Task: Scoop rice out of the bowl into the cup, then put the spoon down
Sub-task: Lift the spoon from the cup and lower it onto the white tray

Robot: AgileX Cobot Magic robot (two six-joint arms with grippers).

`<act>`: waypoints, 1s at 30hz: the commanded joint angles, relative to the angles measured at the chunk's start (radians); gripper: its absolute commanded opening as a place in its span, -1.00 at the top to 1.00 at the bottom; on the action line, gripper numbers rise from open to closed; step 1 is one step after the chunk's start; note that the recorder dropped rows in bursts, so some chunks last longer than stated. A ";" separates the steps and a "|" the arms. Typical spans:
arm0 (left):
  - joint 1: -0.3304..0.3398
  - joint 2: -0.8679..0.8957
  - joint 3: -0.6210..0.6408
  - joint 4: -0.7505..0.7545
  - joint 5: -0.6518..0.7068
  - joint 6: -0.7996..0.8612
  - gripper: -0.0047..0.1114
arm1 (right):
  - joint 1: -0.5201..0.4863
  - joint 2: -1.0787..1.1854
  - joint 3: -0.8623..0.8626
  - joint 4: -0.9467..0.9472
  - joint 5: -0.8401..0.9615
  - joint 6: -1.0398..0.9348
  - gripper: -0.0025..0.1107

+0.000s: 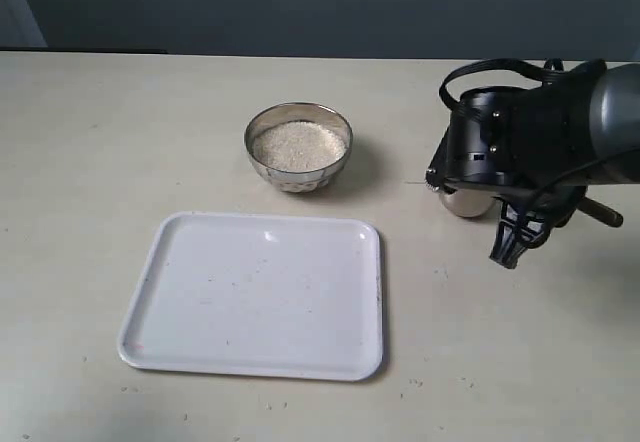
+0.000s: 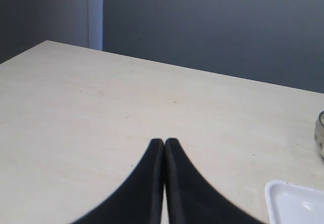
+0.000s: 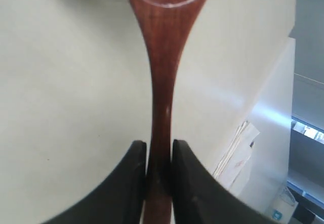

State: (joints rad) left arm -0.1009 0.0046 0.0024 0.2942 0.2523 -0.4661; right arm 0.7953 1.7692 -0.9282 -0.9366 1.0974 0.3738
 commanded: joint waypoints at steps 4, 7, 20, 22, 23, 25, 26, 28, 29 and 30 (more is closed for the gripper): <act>-0.007 -0.005 -0.002 0.006 -0.011 -0.003 0.91 | -0.040 -0.010 0.006 0.117 -0.039 -0.050 0.97; -0.007 -0.005 -0.002 0.006 -0.011 -0.003 0.91 | -0.040 -0.021 0.006 0.145 -0.052 -0.070 0.97; -0.007 -0.005 -0.002 0.006 -0.011 -0.003 0.91 | -0.038 -0.166 0.004 0.619 -0.324 -0.442 0.97; -0.007 -0.005 -0.002 0.006 -0.011 -0.003 0.91 | -0.038 -0.166 0.004 0.759 -0.391 -0.548 0.97; -0.007 -0.005 -0.002 0.006 -0.011 -0.003 0.91 | -0.038 -0.164 0.004 0.830 -0.416 -0.598 0.97; -0.007 -0.005 -0.002 0.006 -0.011 -0.003 0.91 | -0.038 -0.158 0.002 0.950 -0.464 -0.675 0.97; -0.007 -0.005 -0.002 0.006 -0.011 -0.003 0.91 | -0.038 -0.154 -0.001 0.988 -0.477 -0.699 0.97; -0.007 -0.005 -0.002 0.006 -0.011 -0.003 0.91 | -0.038 -0.136 -0.024 1.049 -0.469 -0.747 0.97; -0.007 -0.005 -0.002 0.006 -0.011 -0.003 0.91 | -0.036 -0.121 -0.036 1.059 -0.459 -0.765 0.97; -0.007 -0.005 -0.002 0.006 -0.011 -0.003 0.91 | -0.031 -0.109 -0.056 1.059 -0.446 -0.775 0.97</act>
State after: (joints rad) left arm -0.1009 0.0046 0.0024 0.2942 0.2523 -0.4661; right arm 0.7616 1.6321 -0.9499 0.0702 0.6465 -0.3363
